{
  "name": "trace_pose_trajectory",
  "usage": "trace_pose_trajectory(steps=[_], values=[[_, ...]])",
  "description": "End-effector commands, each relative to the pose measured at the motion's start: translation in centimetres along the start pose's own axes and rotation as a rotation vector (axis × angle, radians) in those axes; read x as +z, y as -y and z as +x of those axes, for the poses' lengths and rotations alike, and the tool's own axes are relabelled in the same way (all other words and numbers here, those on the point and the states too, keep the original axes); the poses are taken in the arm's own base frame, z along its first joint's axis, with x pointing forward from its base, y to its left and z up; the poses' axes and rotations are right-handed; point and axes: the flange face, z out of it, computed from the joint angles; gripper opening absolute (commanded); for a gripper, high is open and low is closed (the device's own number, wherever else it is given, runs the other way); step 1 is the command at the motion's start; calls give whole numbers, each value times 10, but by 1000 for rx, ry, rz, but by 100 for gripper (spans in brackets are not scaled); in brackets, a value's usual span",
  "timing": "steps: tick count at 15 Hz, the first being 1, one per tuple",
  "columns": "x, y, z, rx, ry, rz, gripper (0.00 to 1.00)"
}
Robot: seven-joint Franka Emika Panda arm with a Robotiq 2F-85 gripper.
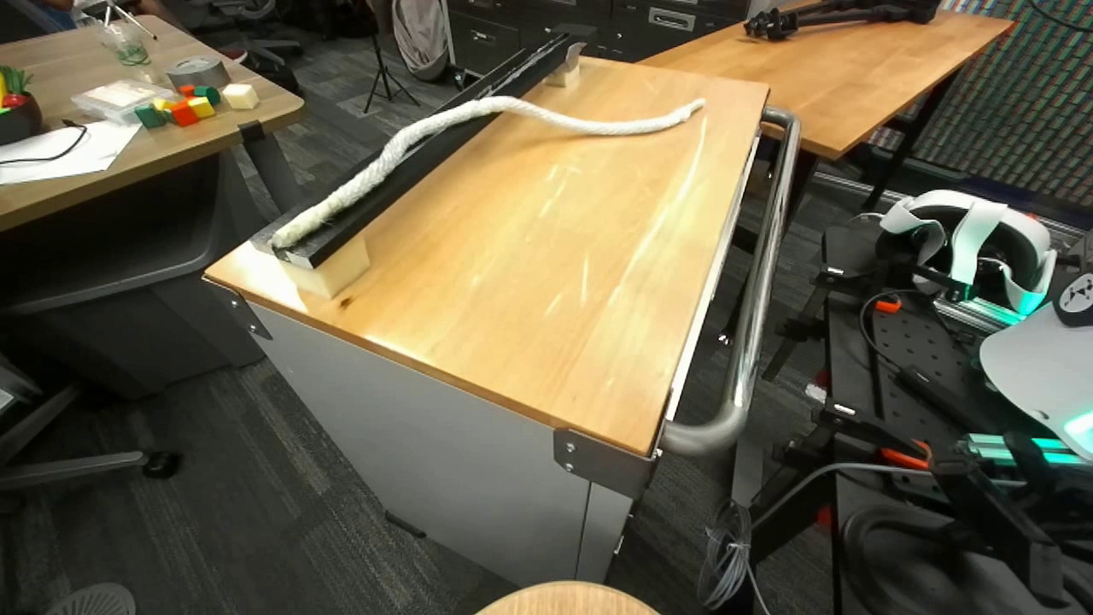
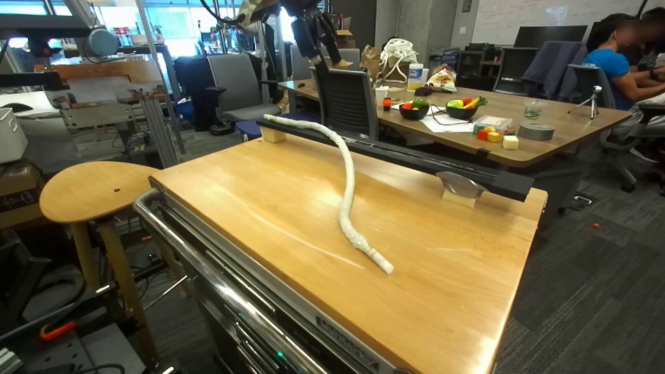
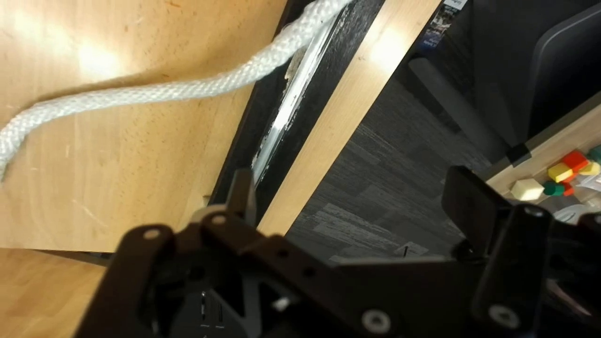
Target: Put the rope along the center of the black object
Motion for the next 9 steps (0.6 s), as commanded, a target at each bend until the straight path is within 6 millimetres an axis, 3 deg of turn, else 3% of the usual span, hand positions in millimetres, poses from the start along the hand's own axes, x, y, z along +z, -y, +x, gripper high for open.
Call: trace_pose_trajectory(steps=[1, 4, 7, 9], values=[[6, -12, 0, 124, 111, 73, 100], [36, -50, 0, 228, 229, 121, 100], [80, -104, 8, 366, 335, 150, 100], [92, -143, 0, 404, 402, 154, 100]])
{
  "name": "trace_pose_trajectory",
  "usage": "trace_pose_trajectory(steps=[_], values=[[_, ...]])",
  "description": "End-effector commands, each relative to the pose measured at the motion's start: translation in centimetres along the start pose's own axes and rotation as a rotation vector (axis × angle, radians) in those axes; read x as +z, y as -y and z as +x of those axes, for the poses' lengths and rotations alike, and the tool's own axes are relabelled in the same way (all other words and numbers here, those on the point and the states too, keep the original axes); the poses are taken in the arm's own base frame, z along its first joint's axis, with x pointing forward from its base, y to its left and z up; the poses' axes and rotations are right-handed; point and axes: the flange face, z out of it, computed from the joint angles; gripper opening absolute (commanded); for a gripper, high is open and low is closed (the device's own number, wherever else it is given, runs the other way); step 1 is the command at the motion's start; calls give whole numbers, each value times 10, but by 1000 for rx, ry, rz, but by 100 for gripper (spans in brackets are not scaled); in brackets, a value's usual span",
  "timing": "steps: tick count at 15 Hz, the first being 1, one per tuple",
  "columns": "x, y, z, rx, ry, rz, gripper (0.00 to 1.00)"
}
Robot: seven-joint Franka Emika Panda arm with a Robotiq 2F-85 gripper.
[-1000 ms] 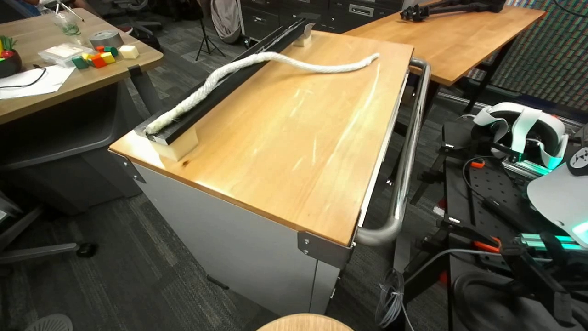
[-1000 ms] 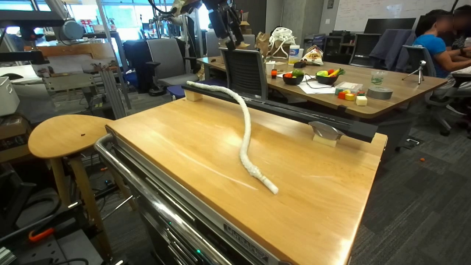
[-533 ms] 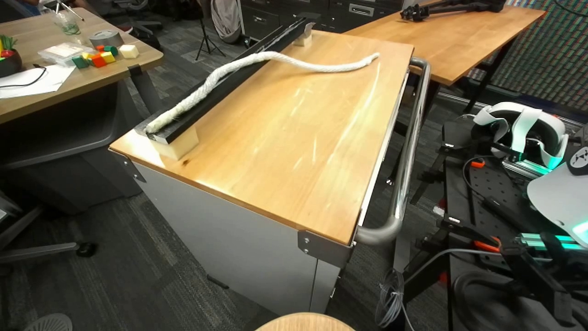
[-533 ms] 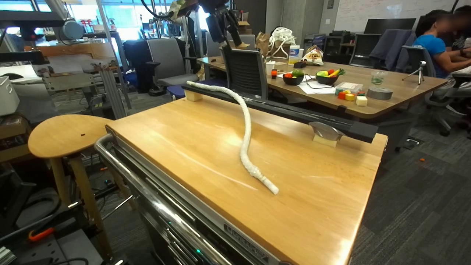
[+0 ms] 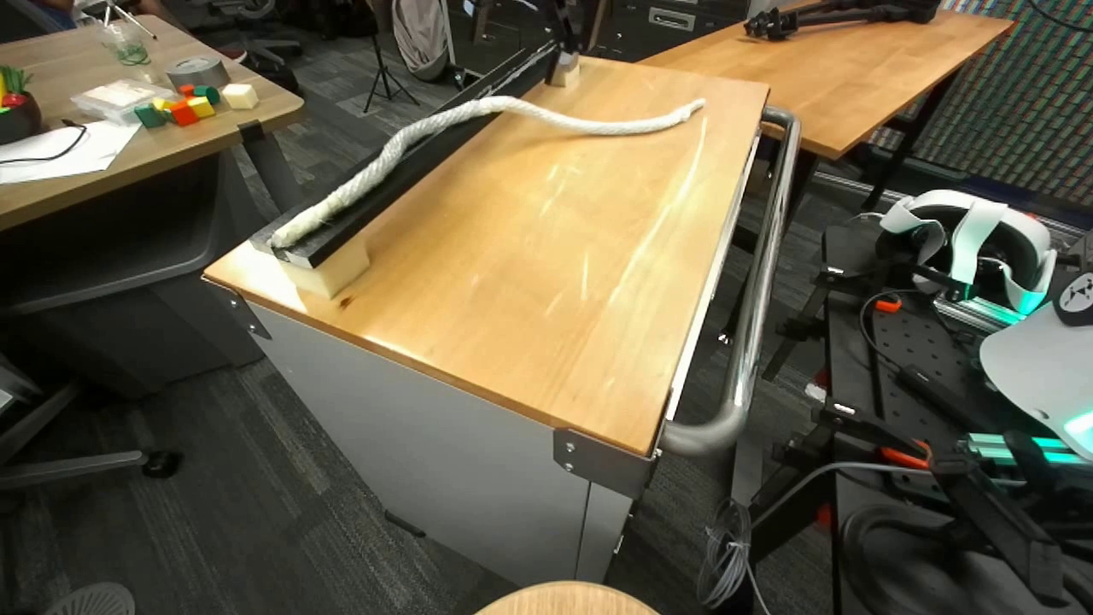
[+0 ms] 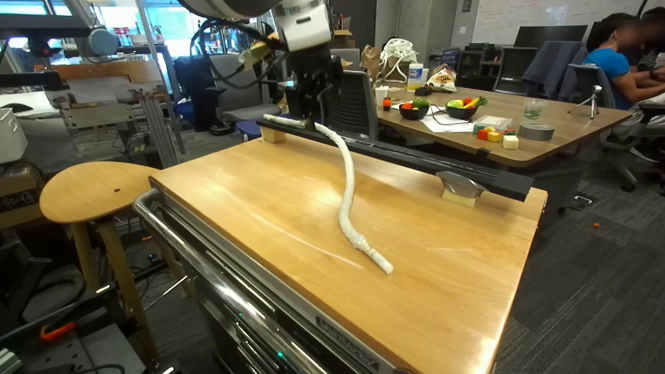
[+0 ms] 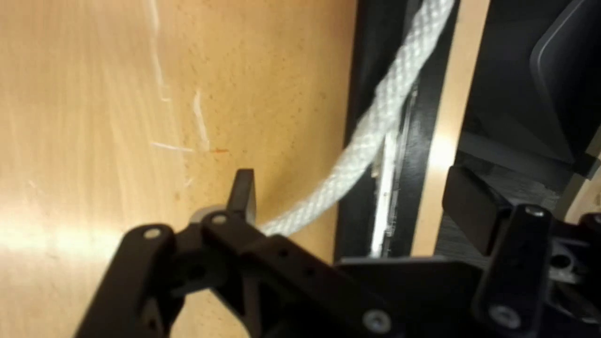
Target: Put the rope along the center of the black object
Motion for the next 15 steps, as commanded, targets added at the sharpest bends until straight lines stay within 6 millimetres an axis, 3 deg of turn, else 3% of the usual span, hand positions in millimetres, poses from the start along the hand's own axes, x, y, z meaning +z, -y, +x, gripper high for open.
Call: trace_pose_trajectory(steps=[1, 2, 3, 5, 9, 12, 15], values=[[-3, -70, 25, 51, 104, 22, 100], [13, -38, 20, 47, 71, -8, 100], [15, -54, 27, 53, 92, -16, 100], [11, -67, 32, 57, 99, -18, 100], [12, -62, 33, 50, -51, -93, 100], [-2, -68, 50, 96, -133, -176, 100], [-14, -82, 81, 178, -117, -219, 100]])
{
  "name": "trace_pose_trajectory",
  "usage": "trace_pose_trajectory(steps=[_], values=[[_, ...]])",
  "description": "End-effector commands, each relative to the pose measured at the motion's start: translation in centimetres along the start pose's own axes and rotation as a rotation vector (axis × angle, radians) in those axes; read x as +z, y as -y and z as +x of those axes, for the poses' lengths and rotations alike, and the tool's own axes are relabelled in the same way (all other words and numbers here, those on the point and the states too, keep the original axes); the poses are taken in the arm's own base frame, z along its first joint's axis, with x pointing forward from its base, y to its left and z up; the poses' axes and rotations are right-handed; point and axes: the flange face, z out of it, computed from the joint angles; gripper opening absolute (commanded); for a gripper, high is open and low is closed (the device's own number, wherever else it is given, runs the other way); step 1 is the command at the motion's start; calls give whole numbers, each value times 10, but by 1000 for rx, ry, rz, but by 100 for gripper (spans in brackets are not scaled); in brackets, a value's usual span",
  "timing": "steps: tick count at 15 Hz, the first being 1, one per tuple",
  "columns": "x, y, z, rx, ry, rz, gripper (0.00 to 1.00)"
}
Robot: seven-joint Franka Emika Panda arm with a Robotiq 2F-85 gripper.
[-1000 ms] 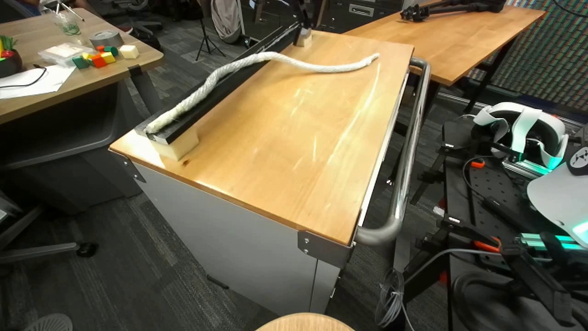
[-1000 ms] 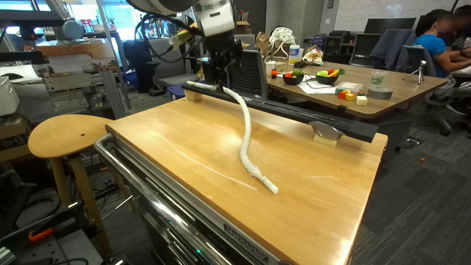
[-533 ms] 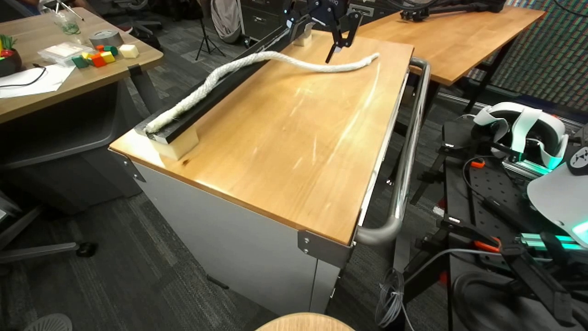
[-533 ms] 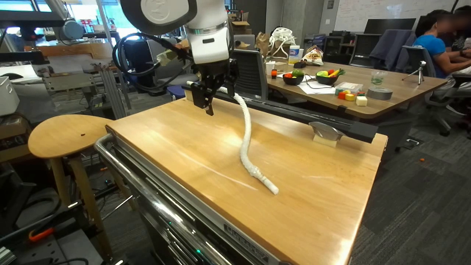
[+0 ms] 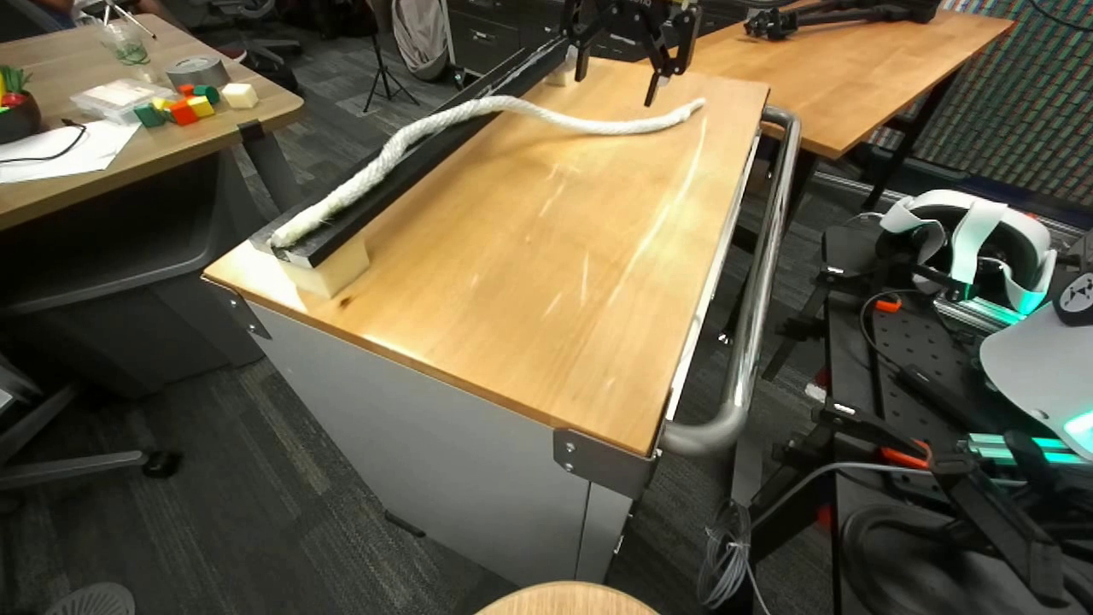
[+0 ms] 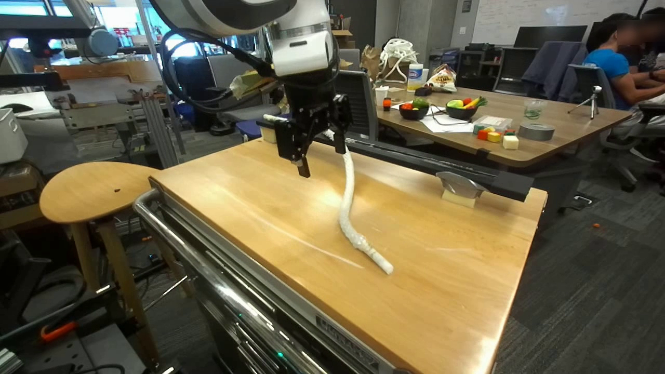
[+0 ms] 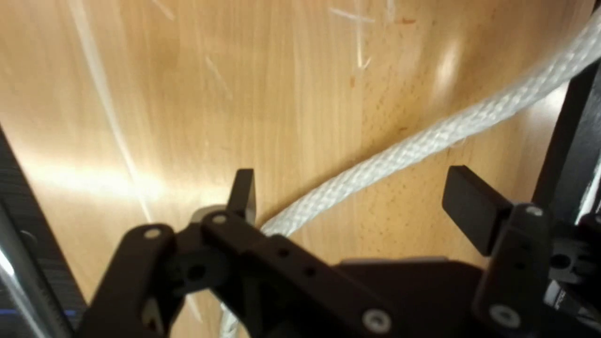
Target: Put the rope along the center of the black object
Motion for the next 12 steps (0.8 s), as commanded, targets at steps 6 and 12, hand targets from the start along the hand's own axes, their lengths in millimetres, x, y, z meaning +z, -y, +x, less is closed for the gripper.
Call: trace_pose_trajectory(steps=[6, 12], values=[[-6, -11, 55, 110, 4, -22, 100], [1, -16, 31, 60, -2, -52, 100]])
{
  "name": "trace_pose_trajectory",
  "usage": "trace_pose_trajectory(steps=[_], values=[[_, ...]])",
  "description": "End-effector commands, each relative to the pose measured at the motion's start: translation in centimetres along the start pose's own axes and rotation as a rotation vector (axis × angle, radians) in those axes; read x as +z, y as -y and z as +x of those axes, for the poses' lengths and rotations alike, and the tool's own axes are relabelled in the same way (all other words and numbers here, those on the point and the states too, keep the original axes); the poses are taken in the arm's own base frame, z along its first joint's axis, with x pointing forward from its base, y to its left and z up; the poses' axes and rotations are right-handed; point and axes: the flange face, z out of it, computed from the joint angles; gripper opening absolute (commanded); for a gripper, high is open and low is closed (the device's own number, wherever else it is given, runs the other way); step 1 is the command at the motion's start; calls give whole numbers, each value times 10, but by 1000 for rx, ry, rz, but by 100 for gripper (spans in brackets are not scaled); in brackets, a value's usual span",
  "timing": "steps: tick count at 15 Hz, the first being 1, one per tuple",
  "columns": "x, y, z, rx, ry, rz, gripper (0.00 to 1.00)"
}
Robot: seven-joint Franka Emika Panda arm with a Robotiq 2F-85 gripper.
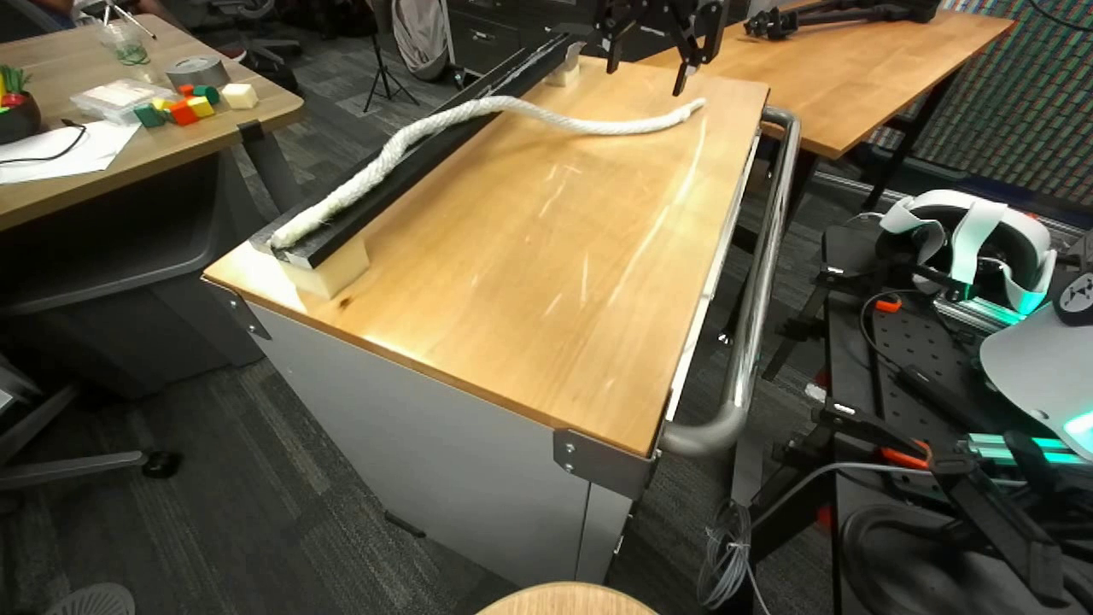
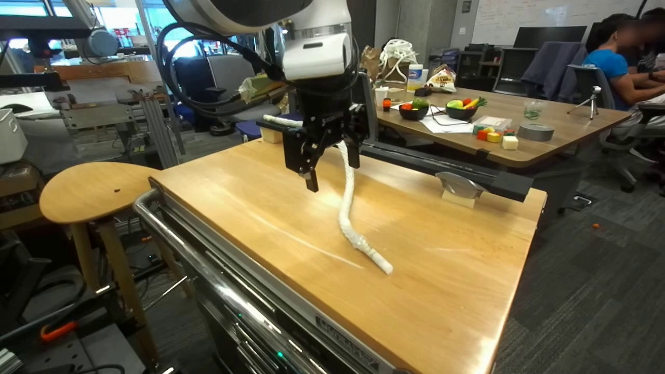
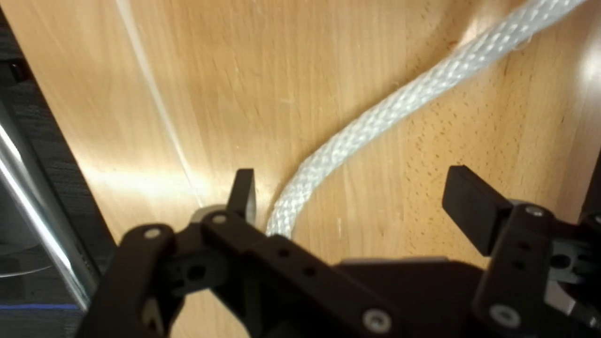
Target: Put the rope along the center of the black object
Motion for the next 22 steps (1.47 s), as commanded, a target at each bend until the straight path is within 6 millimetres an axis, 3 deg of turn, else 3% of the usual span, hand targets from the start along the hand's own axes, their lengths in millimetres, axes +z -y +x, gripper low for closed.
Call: trace_pose_trajectory(steps=[1, 7, 13, 15, 17, 22], values=[[-4, -4, -11, -11, 1, -4, 100], [3, -10, 11, 58, -4, 12, 100], [29, -20, 36, 128, 21, -16, 100], [35, -20, 42, 137, 14, -21, 87], [41, -19, 47, 147, 7, -26, 63], [53, -20, 52, 158, 1, -48, 19]])
